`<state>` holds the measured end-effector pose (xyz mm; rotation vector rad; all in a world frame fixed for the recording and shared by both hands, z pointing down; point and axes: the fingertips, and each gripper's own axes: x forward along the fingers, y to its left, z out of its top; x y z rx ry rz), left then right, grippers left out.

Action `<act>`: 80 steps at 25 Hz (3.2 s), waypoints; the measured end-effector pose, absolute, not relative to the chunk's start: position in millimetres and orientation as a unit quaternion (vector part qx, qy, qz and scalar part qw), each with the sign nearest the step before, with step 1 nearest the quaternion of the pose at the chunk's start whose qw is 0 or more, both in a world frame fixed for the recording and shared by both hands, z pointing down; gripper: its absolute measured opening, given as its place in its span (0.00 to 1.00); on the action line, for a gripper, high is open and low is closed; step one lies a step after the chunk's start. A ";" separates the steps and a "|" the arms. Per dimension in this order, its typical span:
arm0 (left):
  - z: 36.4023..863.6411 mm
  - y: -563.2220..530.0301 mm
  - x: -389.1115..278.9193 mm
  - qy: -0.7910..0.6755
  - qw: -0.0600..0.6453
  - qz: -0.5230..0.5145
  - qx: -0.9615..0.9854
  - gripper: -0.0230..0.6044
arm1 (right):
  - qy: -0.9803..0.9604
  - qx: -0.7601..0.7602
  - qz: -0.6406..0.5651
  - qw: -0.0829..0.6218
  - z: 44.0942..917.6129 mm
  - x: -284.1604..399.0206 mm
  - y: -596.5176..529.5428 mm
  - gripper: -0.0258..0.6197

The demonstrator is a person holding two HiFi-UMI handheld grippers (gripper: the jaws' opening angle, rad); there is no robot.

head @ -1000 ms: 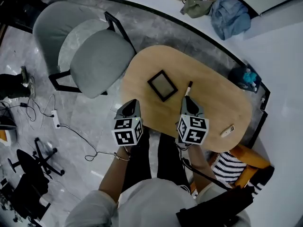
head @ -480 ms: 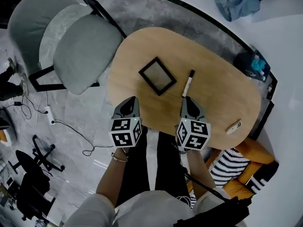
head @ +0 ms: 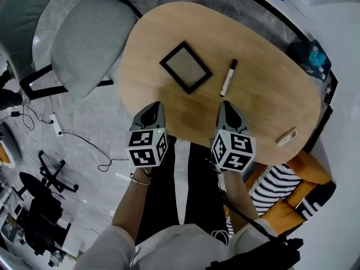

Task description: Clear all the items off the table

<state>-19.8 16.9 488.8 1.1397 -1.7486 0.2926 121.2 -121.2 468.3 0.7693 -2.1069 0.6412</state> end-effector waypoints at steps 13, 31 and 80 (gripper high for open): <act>496.1 14.7 -6.4 -0.720 0.494 0.118 0.473 0.05 | -0.842 0.298 0.253 0.371 469.1 117.5 -130.1 0.08; 525.8 38.7 -21.1 -0.733 0.511 0.099 0.438 0.05 | -0.876 0.188 0.216 0.388 493.8 47.9 -149.7 0.32; 543.5 75.5 -69.1 -0.764 0.512 0.072 0.385 0.05 | -0.855 0.037 0.188 0.482 541.9 -7.5 -133.0 0.16</act>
